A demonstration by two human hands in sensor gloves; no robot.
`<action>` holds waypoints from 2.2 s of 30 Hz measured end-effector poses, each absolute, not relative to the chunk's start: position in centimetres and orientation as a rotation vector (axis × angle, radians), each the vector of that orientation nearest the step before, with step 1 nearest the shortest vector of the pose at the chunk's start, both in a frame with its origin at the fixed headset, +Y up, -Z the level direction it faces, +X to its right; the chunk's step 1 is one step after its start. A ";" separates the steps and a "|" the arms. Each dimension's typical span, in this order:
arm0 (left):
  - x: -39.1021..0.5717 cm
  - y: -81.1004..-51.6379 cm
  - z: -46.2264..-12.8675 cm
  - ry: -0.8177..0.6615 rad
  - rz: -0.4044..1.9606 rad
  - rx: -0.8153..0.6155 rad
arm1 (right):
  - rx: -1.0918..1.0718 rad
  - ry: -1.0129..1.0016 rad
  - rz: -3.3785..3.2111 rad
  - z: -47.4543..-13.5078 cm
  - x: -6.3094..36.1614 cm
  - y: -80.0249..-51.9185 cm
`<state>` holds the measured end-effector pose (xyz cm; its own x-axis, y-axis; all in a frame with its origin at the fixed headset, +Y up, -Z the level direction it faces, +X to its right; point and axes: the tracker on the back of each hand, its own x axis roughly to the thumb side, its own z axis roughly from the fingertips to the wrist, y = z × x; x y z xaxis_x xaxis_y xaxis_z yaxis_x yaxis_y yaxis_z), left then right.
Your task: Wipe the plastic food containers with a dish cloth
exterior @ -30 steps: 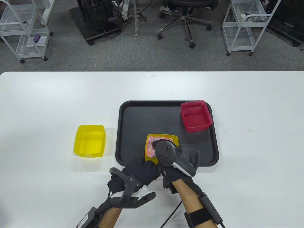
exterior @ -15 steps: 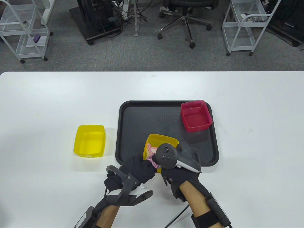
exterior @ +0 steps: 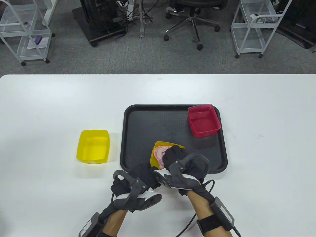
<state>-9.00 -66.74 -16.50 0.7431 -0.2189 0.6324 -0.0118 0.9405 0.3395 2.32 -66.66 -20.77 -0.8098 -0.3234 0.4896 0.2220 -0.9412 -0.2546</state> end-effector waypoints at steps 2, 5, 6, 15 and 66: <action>-9.1 -66.6 -16.6 -0.720 -0.122 0.343 | -0.753 0.349 -2.723 -20.5 2.2 -66.4; -9.6 -66.5 -16.8 -0.706 -0.092 0.328 | -0.702 0.539 -2.746 -19.8 2.4 -65.5; -9.7 -66.6 -16.9 -0.704 -0.090 0.322 | -0.687 0.567 -2.759 -19.7 2.5 -65.3; -11.6 -66.8 -18.1 -0.560 -0.069 0.318 | -0.391 0.935 -3.196 -17.7 6.9 -64.4; -12.6 -63.5 -16.6 -0.694 0.371 0.360 | -0.279 0.461 -4.620 -21.3 13.2 -71.5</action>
